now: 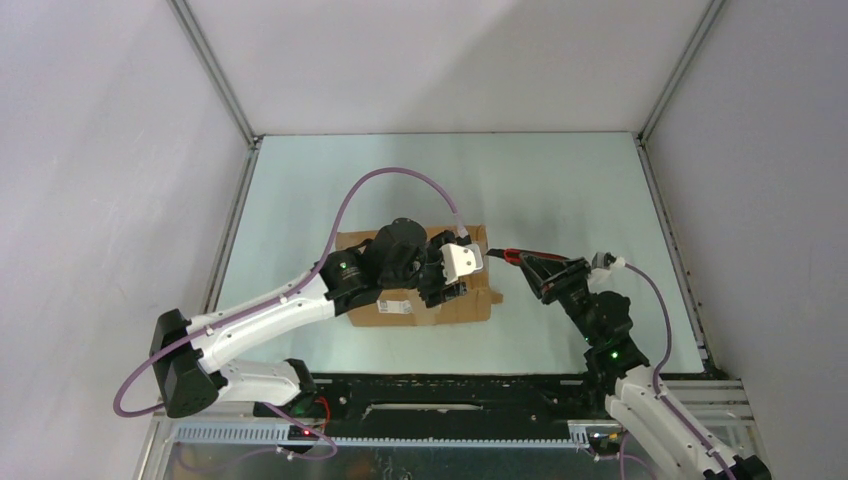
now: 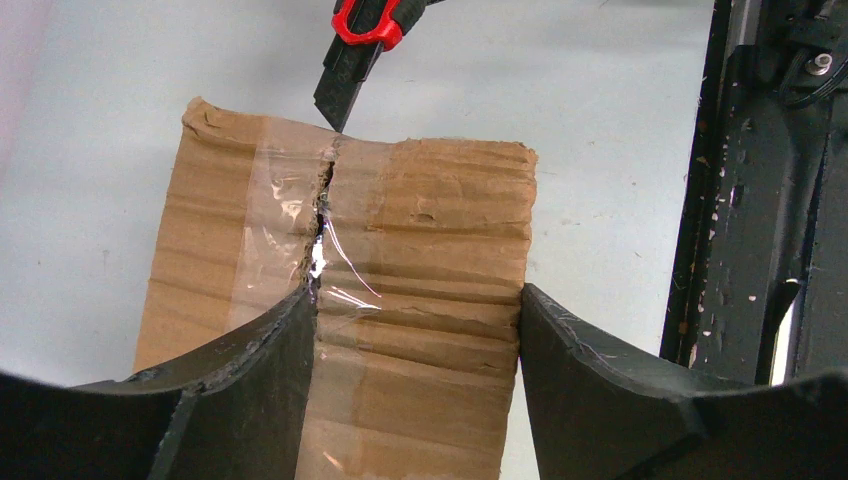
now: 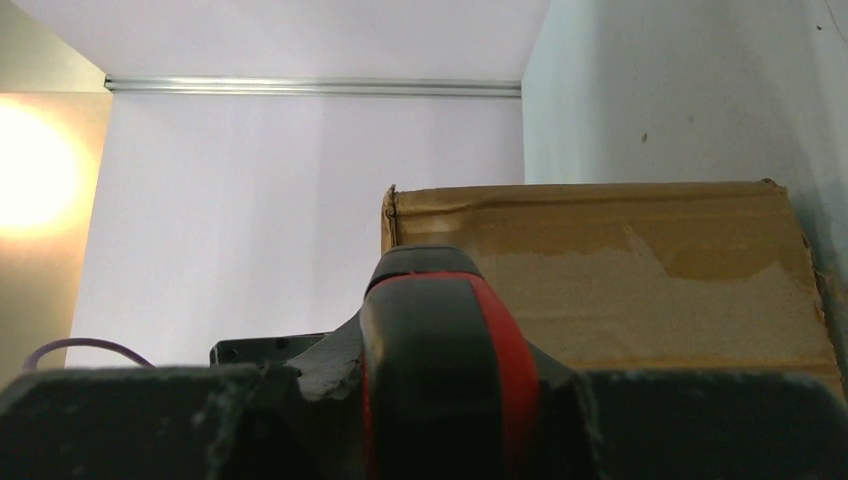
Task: Unpack the express box
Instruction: Cut the express box at the center of the board.
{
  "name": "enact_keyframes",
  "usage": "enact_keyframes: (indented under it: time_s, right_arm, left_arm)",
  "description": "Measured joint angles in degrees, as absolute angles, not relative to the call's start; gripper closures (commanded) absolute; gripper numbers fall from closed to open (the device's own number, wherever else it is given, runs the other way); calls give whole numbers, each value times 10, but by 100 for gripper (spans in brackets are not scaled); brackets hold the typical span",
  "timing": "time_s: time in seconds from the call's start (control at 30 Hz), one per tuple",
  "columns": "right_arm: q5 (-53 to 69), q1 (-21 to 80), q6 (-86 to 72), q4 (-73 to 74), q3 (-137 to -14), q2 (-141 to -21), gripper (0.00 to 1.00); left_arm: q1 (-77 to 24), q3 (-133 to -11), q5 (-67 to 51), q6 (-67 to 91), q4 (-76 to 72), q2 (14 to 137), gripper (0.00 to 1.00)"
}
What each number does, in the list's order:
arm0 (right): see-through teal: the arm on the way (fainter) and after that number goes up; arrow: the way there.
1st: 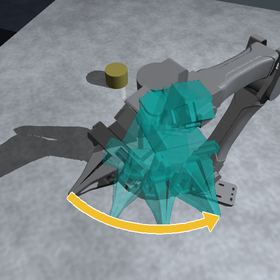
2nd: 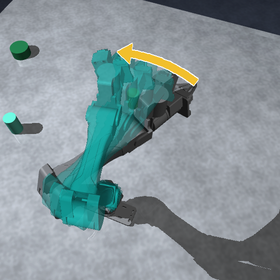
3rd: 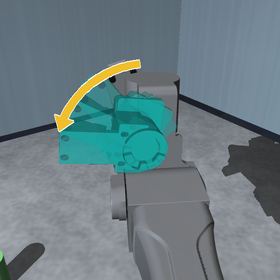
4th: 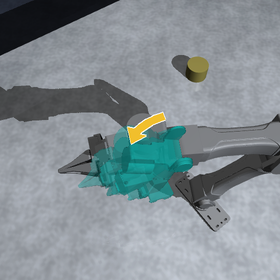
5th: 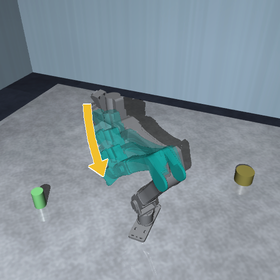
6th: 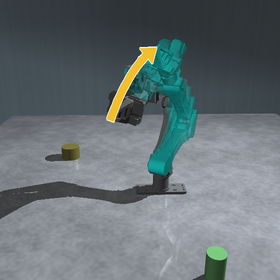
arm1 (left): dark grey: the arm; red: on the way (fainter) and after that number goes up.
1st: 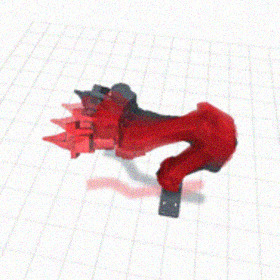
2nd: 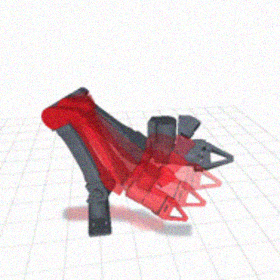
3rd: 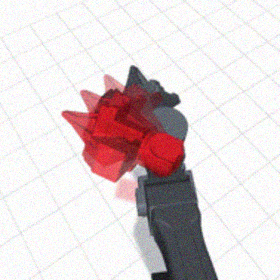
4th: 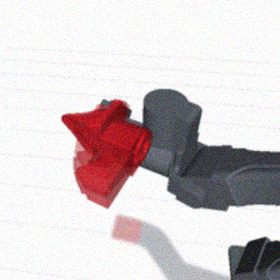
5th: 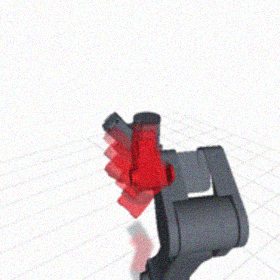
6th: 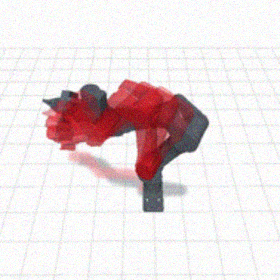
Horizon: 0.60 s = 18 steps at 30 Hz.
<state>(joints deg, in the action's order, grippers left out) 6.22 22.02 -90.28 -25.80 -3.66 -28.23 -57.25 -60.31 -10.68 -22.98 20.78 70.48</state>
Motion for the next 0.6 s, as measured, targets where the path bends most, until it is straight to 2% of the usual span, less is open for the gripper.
enact_keyframes:
  time_s: [0.6]
  right_arm:
    - [73, 220, -916, -292, -35, -299, 100]
  left_arm:
    - [-572, -603, -107, -230, 208, 705, 100]
